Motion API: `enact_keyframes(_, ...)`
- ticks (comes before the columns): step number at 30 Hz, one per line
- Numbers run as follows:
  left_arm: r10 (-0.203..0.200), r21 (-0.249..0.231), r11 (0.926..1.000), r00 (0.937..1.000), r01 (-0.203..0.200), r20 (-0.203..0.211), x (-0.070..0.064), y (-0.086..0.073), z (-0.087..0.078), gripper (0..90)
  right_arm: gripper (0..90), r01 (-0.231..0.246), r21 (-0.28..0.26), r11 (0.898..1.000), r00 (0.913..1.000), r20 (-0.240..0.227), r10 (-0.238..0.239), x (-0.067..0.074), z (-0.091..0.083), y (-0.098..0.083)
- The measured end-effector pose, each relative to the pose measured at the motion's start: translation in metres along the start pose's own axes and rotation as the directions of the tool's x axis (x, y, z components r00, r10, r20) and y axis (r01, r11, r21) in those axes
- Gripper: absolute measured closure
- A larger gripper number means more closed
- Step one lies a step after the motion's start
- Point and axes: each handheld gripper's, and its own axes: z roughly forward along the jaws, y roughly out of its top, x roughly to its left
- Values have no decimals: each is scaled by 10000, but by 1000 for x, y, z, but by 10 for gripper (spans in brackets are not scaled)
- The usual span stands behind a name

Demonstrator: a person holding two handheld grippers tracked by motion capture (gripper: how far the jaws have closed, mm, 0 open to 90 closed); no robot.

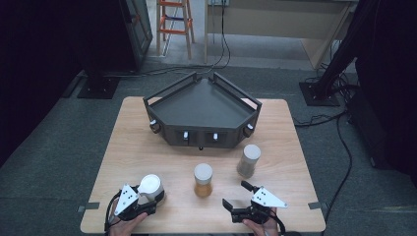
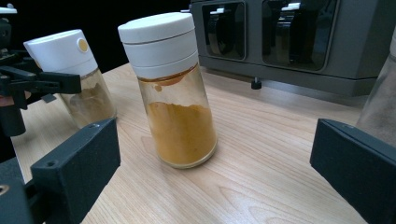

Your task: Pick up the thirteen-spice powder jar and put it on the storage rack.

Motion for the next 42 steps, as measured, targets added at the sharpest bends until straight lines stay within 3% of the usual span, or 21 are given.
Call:
enact_keyframes(19,-137,158,9998,9997,134,195,7,16,-3,303,15,13,44,10000,10000,-68,-13,1,1,0)
enact_keyframes(42,82,135,9999,9990,-88,446,13,47,5,303,15,12,63,10000,10000,-88,-11,2,1,-1)
